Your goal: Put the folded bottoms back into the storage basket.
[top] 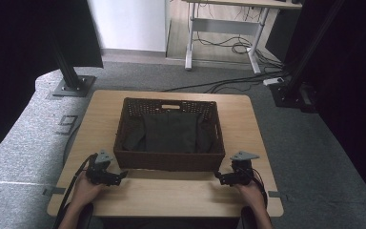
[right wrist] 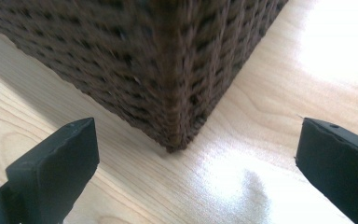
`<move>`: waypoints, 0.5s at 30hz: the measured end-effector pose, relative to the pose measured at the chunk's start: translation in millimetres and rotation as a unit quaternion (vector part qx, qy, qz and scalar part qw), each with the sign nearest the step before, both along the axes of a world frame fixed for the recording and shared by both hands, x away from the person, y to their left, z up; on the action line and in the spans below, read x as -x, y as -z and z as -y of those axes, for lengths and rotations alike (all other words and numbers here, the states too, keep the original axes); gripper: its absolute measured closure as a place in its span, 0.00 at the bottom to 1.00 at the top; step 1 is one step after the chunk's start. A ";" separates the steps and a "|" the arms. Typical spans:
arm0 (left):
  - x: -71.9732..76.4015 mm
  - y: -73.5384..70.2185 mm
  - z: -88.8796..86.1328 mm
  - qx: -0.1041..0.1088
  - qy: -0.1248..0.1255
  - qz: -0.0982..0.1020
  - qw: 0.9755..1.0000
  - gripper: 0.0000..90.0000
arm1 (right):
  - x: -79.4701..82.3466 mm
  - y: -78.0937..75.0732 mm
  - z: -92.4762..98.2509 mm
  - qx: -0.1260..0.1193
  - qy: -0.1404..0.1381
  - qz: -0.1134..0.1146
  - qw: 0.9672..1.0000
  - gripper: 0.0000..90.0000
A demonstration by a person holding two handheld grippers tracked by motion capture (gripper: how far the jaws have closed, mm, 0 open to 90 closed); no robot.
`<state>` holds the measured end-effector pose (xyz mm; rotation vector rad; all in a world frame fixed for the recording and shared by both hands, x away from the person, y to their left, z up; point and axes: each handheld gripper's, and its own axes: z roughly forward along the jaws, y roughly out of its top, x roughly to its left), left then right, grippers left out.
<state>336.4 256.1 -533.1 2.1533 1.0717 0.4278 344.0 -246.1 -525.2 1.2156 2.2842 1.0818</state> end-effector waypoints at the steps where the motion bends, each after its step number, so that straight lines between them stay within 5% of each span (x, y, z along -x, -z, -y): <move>1: 0.1 2.2 -0.3 0.002 0.000 -0.003 1.000 0.00 | -0.1 4.2 -0.3 0.001 0.001 -0.001 1.000 0.00; 3: 0.2 7.3 -0.8 0.001 0.000 -0.010 1.000 0.00 | -0.6 9.9 -0.3 0.004 0.003 -0.005 1.000 0.00; 7: -0.3 14.3 1.6 -0.032 0.005 -0.013 0.999 0.00 | -0.9 24.1 -1.4 0.018 0.000 -0.020 1.000 0.00; 15: -2.4 15.2 1.0 -0.022 0.002 -0.024 0.999 0.00 | -0.8 31.7 -5.4 0.036 0.004 -0.013 0.999 0.00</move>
